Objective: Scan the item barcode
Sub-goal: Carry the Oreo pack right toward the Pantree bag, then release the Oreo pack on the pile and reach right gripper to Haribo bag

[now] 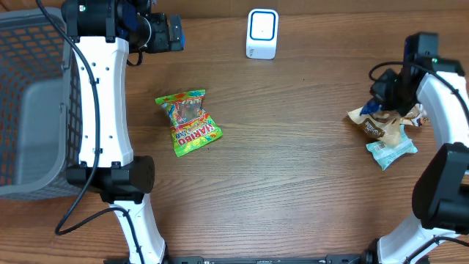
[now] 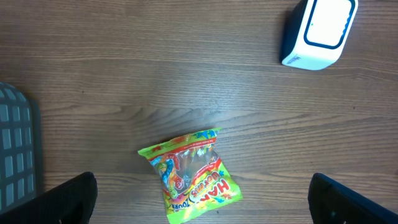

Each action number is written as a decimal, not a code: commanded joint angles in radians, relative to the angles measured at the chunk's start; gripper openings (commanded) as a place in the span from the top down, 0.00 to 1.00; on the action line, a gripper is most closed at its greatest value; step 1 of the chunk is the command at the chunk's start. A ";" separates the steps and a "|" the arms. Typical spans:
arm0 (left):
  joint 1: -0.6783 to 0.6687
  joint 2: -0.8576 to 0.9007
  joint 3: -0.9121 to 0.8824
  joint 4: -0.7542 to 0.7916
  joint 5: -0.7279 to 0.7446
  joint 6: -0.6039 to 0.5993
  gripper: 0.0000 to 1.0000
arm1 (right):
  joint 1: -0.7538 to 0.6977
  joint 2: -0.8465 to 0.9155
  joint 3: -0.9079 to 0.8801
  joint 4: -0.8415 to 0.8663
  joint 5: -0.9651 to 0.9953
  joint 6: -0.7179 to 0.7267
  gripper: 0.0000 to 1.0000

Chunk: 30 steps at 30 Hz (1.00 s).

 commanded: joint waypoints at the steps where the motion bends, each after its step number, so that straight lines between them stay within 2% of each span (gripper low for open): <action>1: 0.003 0.010 0.005 0.002 -0.003 -0.003 0.01 | 0.005 -0.022 -0.021 0.019 -0.017 0.010 0.88; 3: 0.003 0.010 0.005 0.002 -0.003 -0.003 0.00 | 0.005 -0.023 -0.020 0.022 -0.018 -0.017 0.59; 5: 0.003 0.010 0.005 0.002 -0.003 -0.003 0.00 | 0.005 -0.023 -0.013 0.018 -0.035 -0.027 0.49; 12: 0.003 0.010 0.005 0.002 -0.003 -0.003 0.00 | 0.049 -0.024 0.071 0.012 -0.206 -0.184 0.47; 16: 0.003 0.010 0.005 0.002 -0.003 -0.003 0.00 | 0.138 -0.024 0.138 0.040 -0.317 -0.257 0.47; 20: 0.003 0.010 0.005 0.002 -0.003 -0.003 0.00 | 0.265 -0.023 0.143 0.157 -0.388 -0.259 0.41; 30: 0.003 0.010 0.005 0.002 -0.003 -0.003 0.00 | 0.631 0.113 0.142 0.422 -0.381 -0.174 0.40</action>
